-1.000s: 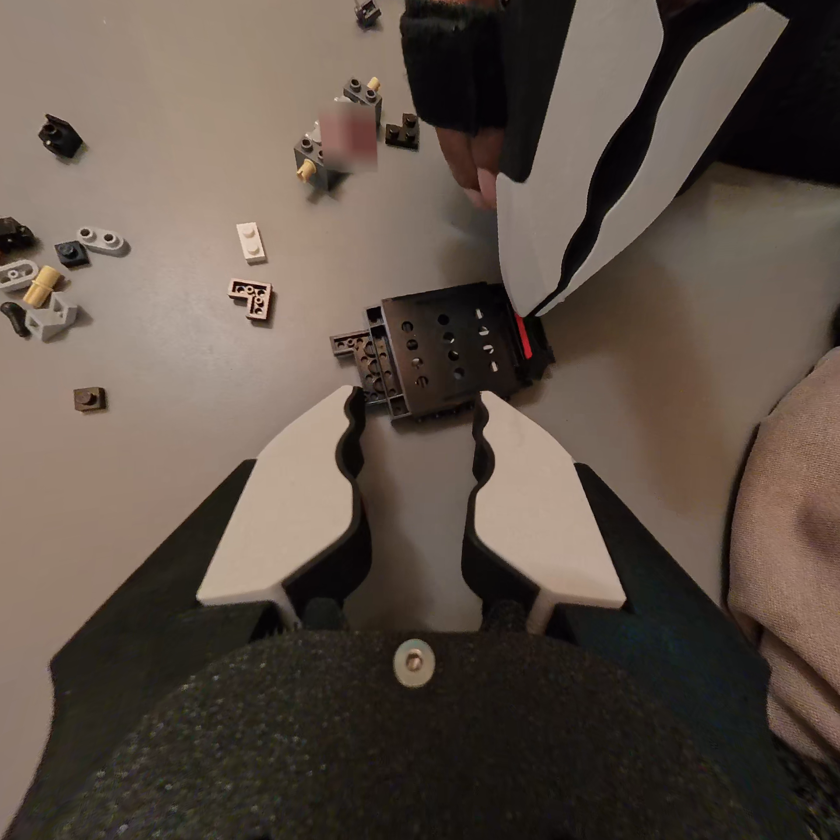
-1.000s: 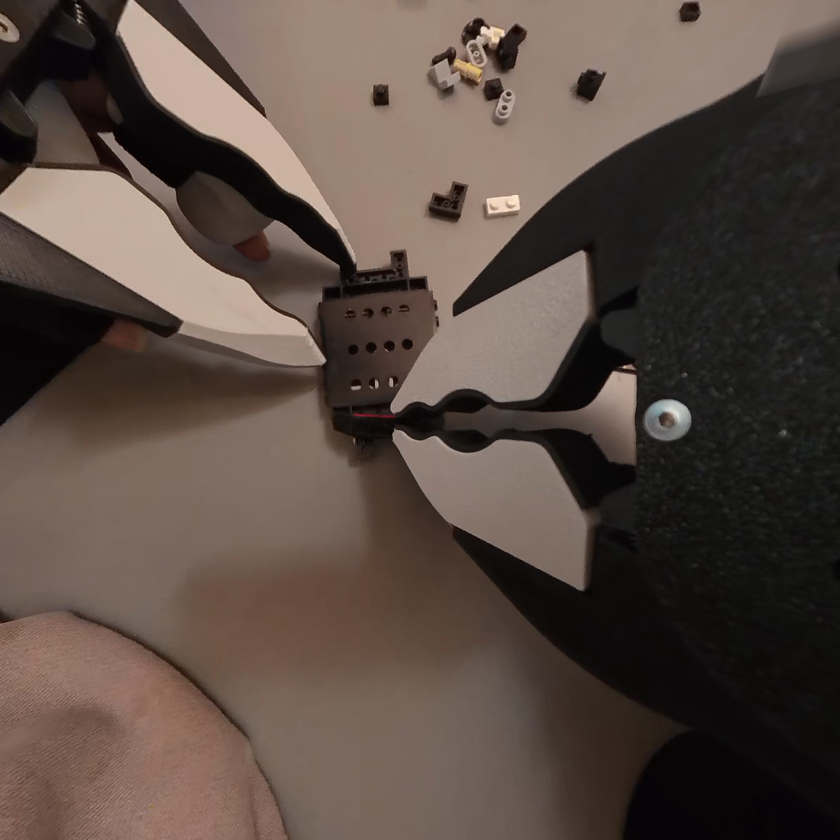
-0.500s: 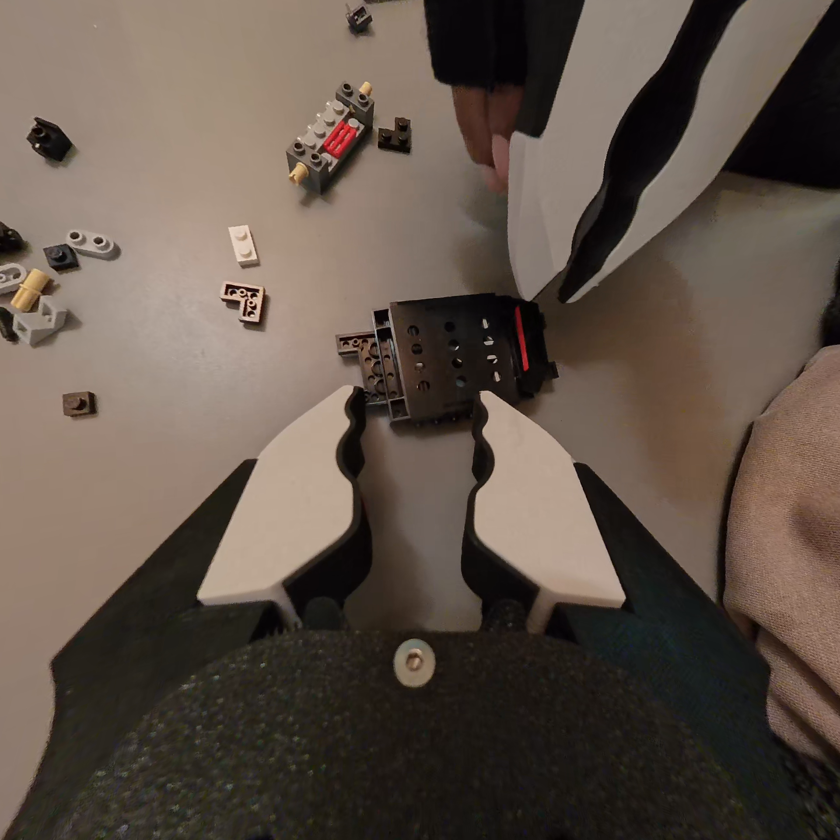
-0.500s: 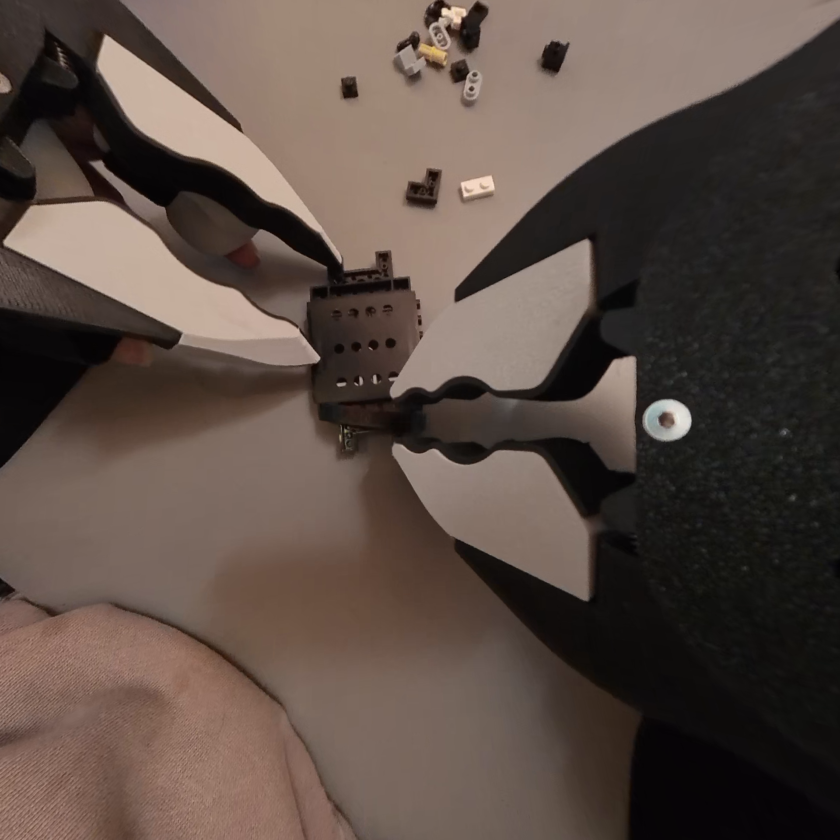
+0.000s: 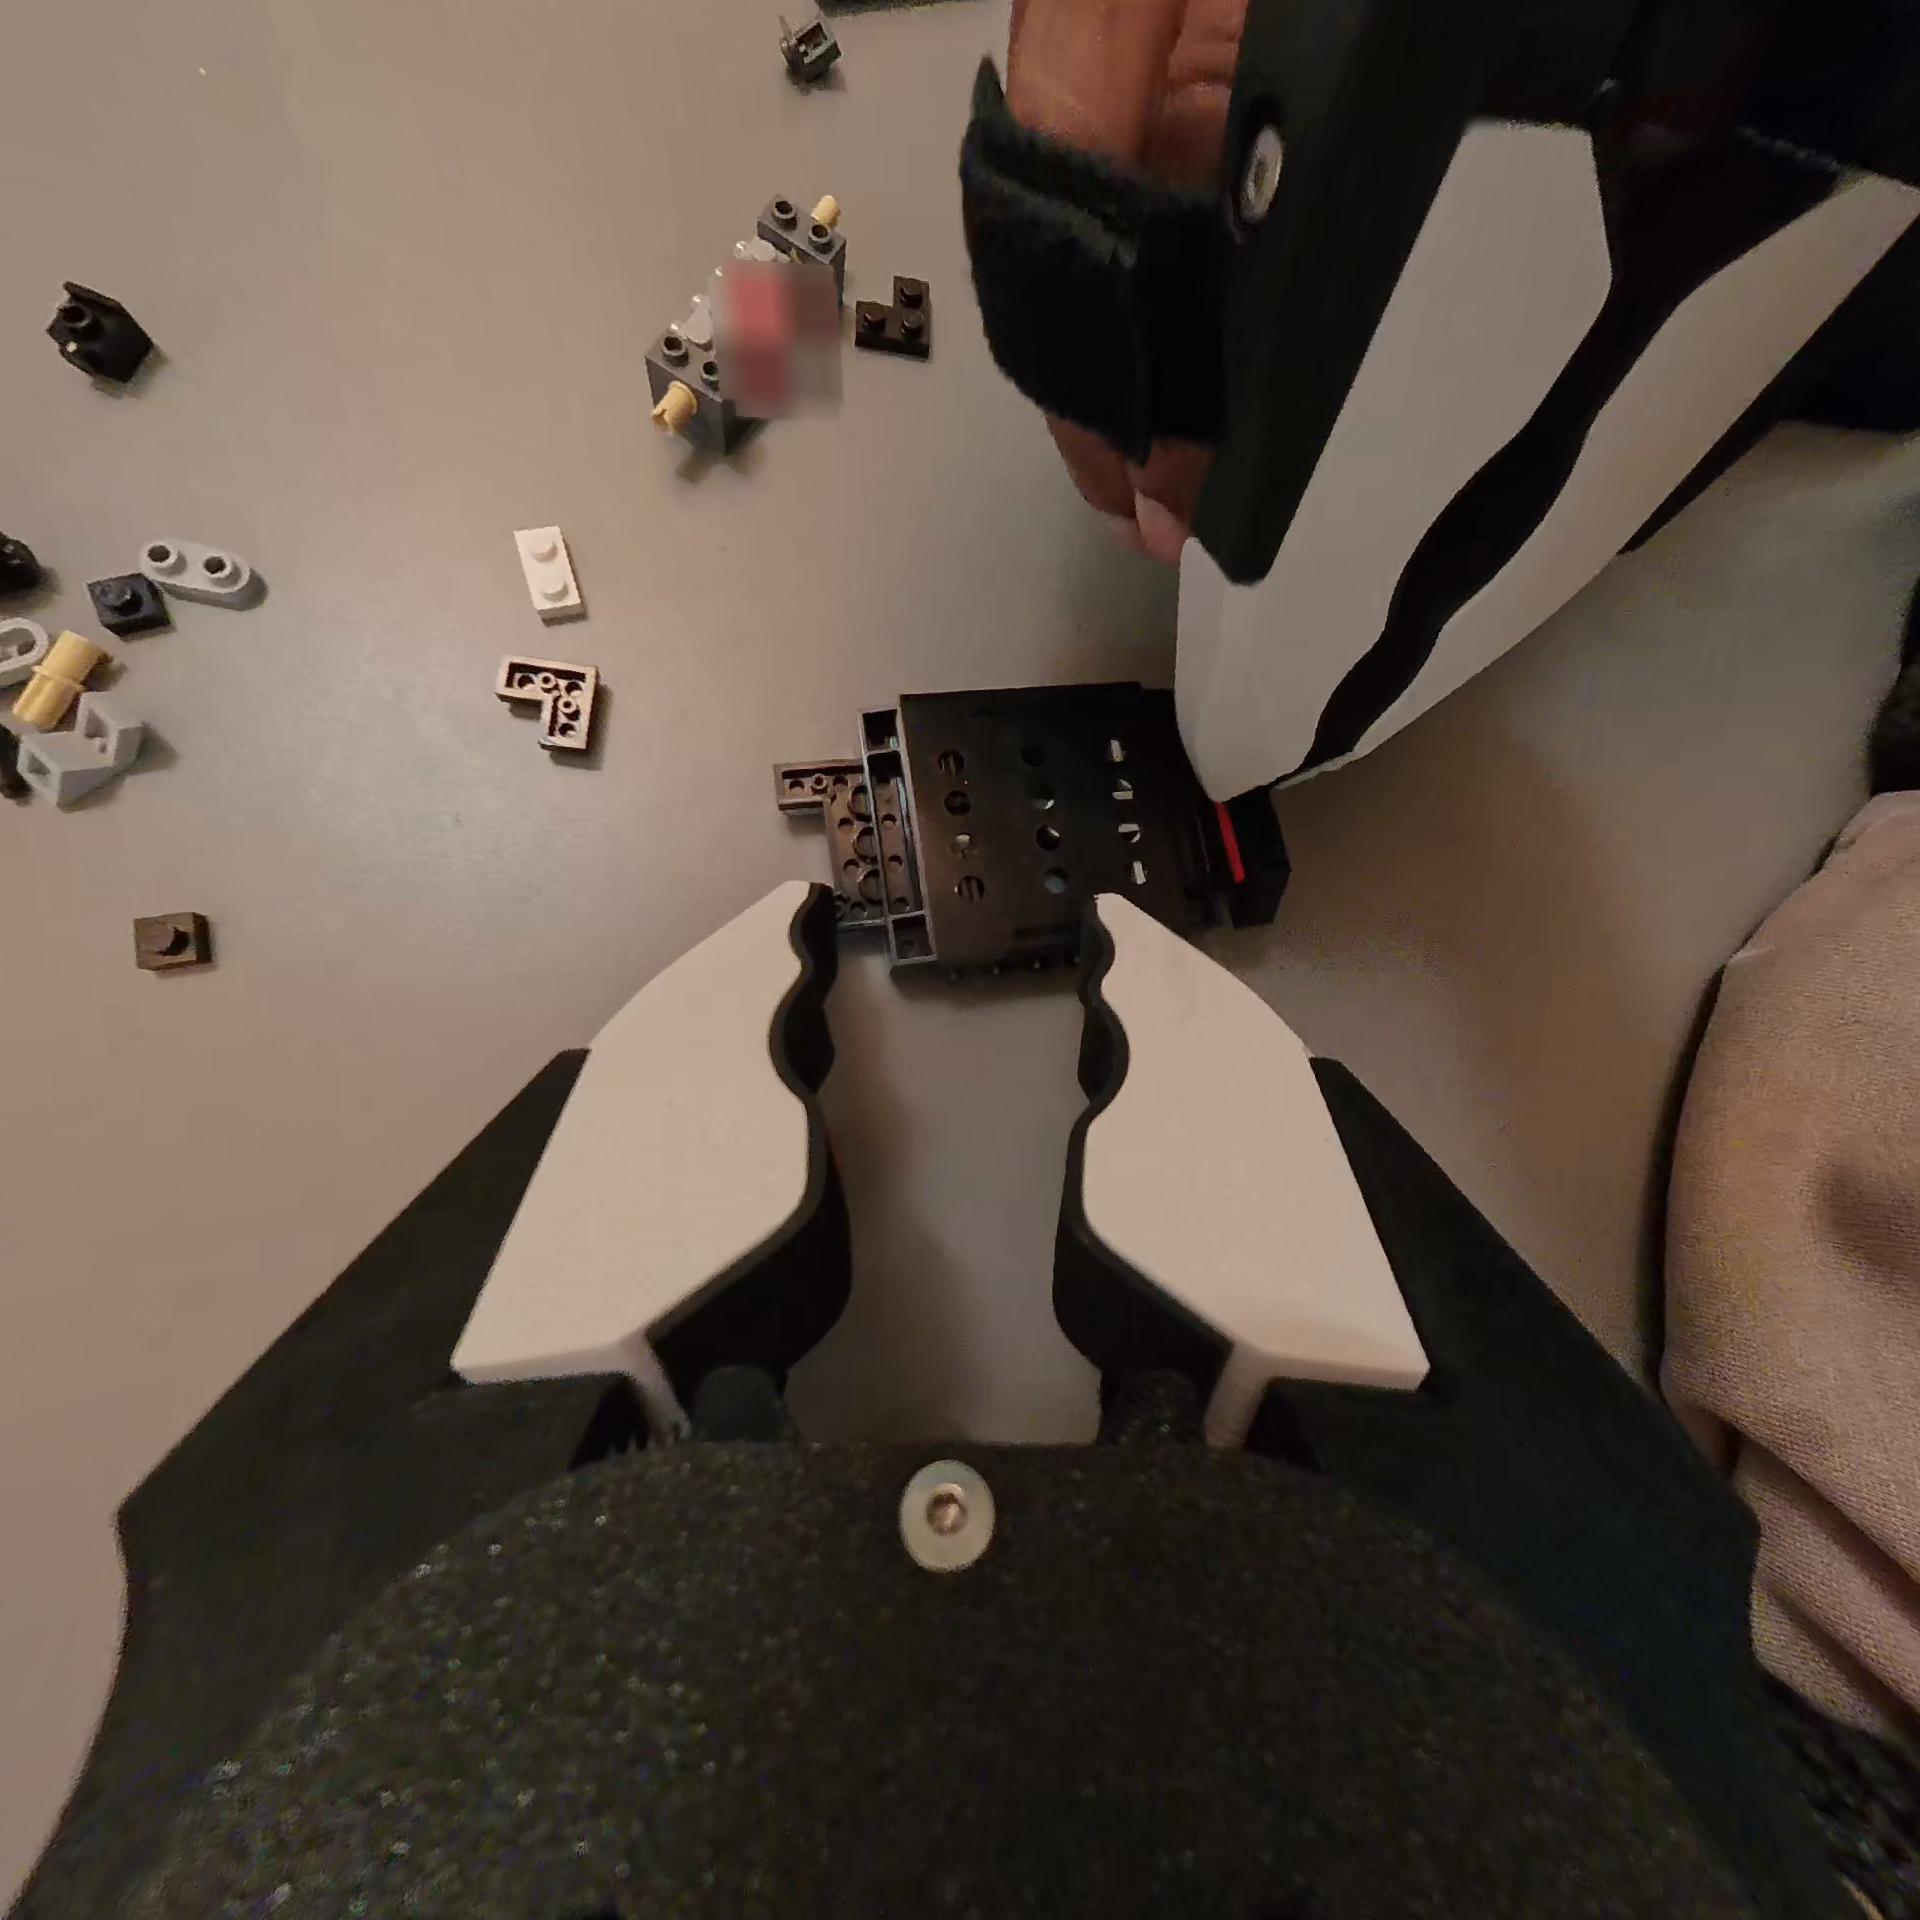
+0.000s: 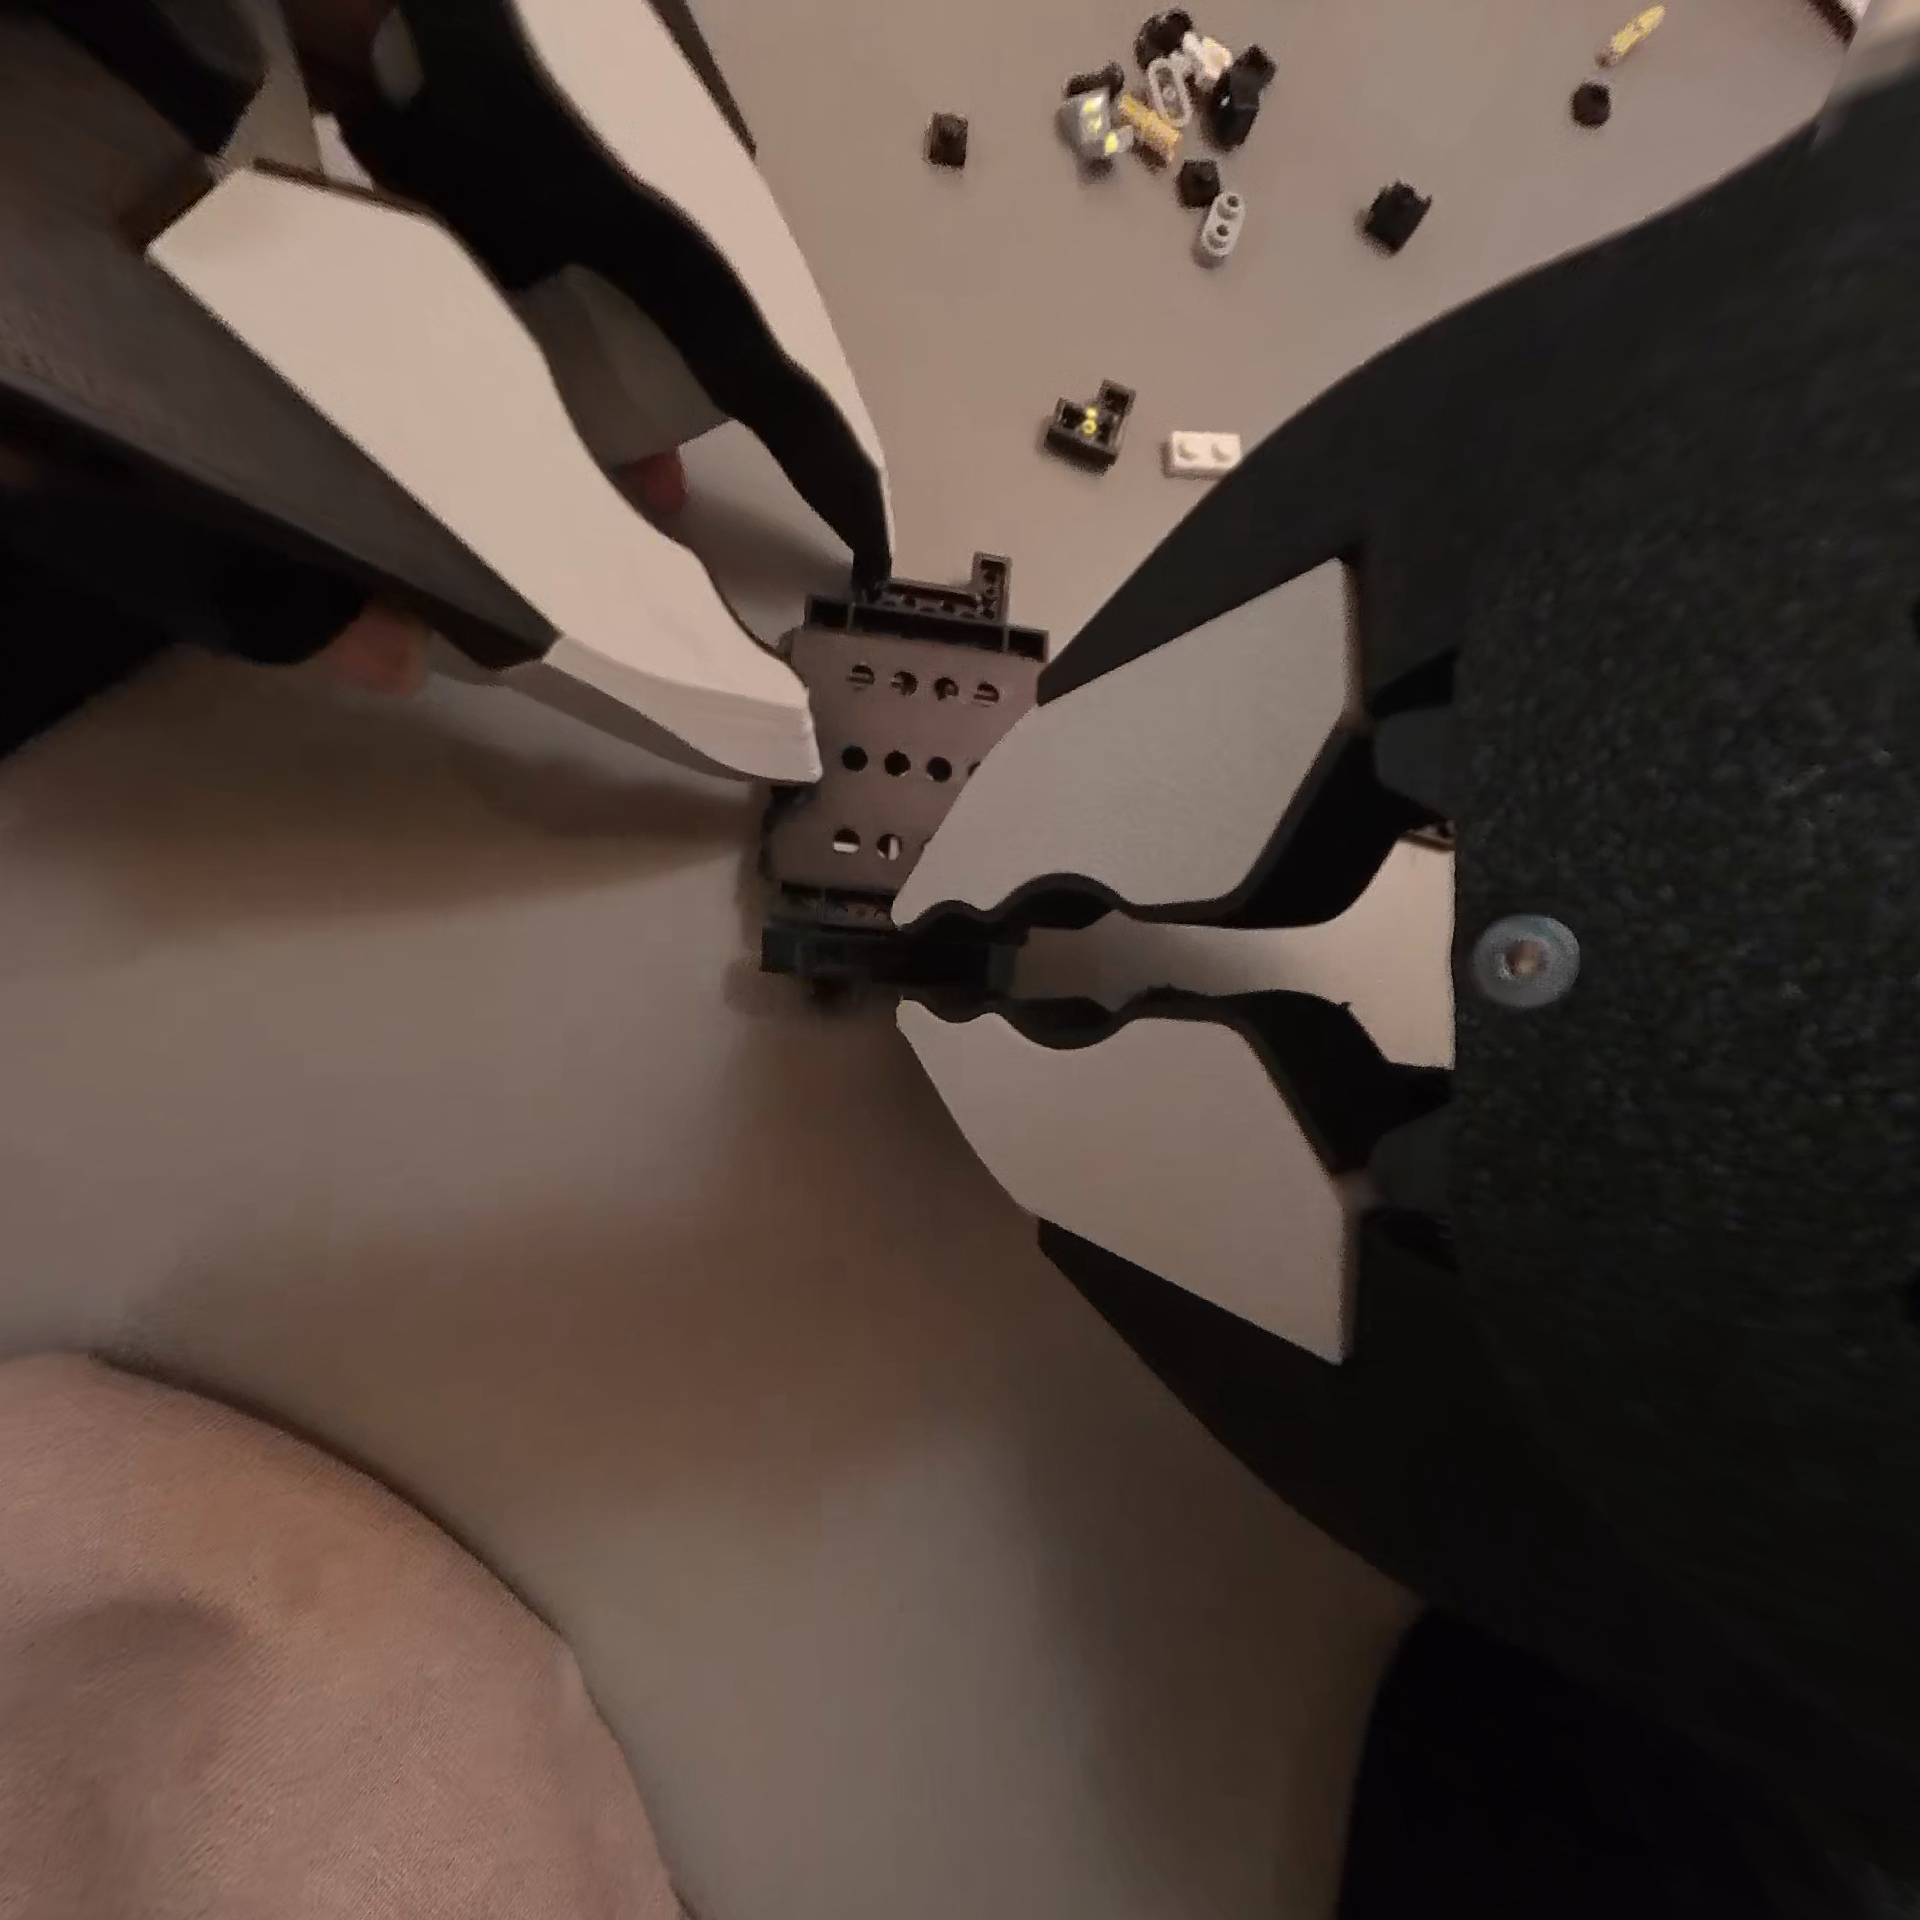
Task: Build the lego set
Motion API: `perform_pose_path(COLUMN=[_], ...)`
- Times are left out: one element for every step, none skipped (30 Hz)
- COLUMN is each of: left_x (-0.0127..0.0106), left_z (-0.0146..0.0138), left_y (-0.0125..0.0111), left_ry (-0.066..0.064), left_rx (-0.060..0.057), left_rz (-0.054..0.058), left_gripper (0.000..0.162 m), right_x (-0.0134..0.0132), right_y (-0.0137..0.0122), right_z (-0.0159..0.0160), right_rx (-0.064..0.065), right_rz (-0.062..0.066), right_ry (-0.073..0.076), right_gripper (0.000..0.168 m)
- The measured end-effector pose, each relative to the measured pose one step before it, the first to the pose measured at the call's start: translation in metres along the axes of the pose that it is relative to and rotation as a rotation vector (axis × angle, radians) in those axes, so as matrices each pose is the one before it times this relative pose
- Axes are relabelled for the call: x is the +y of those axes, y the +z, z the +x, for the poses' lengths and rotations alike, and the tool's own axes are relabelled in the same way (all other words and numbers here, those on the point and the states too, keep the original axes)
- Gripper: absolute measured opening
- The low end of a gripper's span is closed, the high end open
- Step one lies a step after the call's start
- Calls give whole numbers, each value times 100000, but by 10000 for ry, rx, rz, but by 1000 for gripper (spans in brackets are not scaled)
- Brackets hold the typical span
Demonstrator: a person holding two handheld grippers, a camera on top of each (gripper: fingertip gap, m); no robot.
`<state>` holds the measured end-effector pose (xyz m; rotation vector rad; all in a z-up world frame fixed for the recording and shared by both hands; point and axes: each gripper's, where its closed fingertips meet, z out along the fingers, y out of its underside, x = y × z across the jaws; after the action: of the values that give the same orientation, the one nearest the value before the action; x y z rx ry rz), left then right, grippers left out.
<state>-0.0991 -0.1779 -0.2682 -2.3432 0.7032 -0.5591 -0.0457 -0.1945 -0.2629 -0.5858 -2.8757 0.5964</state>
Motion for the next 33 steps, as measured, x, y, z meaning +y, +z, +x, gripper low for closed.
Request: perform_pose_path(left_x=[-1, -17, -15, -4, 10, 17, 7, -2, -9, -7, 4, -2, -29, -47, -19, 10, 6, 12, 18, 14, 22, 23, -9, -15, -9, 3, 10, 13, -10, -2, -4, -10, 3], left_z=[-1, 4, 5, -12, 6, 5, 2, 7, 25, 34, 11, 7, 3, -14, -11, -11, 12, -1, 7, 1, -4, -5, -7, -6, -6, 1, -6, -1, 1, 6, 6, -2, -3], left_y=[8, -6, -18, -13, -11, 12, 7, -3, -10, 3, 1, -7, -34, -30, -23, 14, 12, 12, 14, 9, 14, 41, 24, 21, 16, 12, 4, 1, 4, -7, -9, 6, 3], left_ry=[1, 1, 4, 3, 1, 3, 3, 3, 2, 5, 8, 10, 9, 0, -12, -12, -4, 7, 16, 13, -4, -9, 2, 8, 10, 13, 17, 17, 13, 8, 3, -2, -13], left_rx=[7, 4, -1, -8, 2, 4, 4, 13, 20, 24, 2, -6, -12, -9, -5, 3, 8, -2, -13, -7, -3, 5, -5, -9, -12, -21, -22, -24, -16, -3, 0, 2, 8], left_rz=[8, 16, 14, 6, 5, 2, 0, 4, 10, 11, -1, 4, 25, 33, 17, -5, -7, -14, -14, -6, -14, -23, -4, -6, -6, -8, -5, -3, 0, -1, 3, 3, 3], left_gripper=[45, 45, 45, 45, 45, 45, 45, 45, 45, 45, 45, 45, 45, 45, 45, 45, 45, 45, 45, 45, 45, 45, 45, 45, 44, 44, 44, 44, 44, 44, 44, 44, 44], right_x=[13, -15, -66, -14, 29, 0, -7, 0, 23, 124, 110, 76, 72, 41, 54, 70, 61, -1, -58, -68, -78, -115, -73, 2, 41, -21, -52, -42, -19, 22, -25, -27, -17], right_y=[132, 136, 57, 0, -53, -54, -55, -55, -74, -72, -92, -104, -137, -126, -105, -44, -45, -50, -91, -82, -12, 64, 154, 213, 228, 211, 158, 120, 71, 52, 23, 11, 14], right_z=[-17, 12, 36, 89, 101, 77, 85, 52, 56, -8, 60, -29, -103, -65, -112, -31, 27, -42, -31, -73, 30, 81, 78, 163, 10, 4, -116, -65, -55, -18, -3, -19, -17], right_rx=[-166, -112, -84, -26, 14, 33, 55, 63, 75, 52, 94, 43, 21, 93, 83, 164, 192, 147, 139, 108, 169, 181, 147, 183, 80, 85, 5, 38, 71, 112, 139, 132, 131], right_rz=[-177, -110, -50, -60, -63, -13, 24, 48, 55, 9, 41, 83, 97, 126, 125, 115, 109, 137, 167, 178, 149, 130, 52, -32, -60, -23, 16, 7, 5, -33, -19, -31, -54], right_ry=[-49, -47, -8, 26, 40, 61, 74, 71, 67, 68, 97, 129, 142, 138, 128, 91, 85, 113, 122, 100, 68, 20, 7, -5, -57, -55, -14, -2, -30, -58, -59, -44, -45], right_gripper=[7, 7, 7, 7, 8, 8, 9, 9, 10, 10, 11, 12, 13, 14, 14, 15, 15, 15, 14, 14, 14, 14, 13, 13, 12, 11, 11, 10, 10, 10, 10, 10, 10])
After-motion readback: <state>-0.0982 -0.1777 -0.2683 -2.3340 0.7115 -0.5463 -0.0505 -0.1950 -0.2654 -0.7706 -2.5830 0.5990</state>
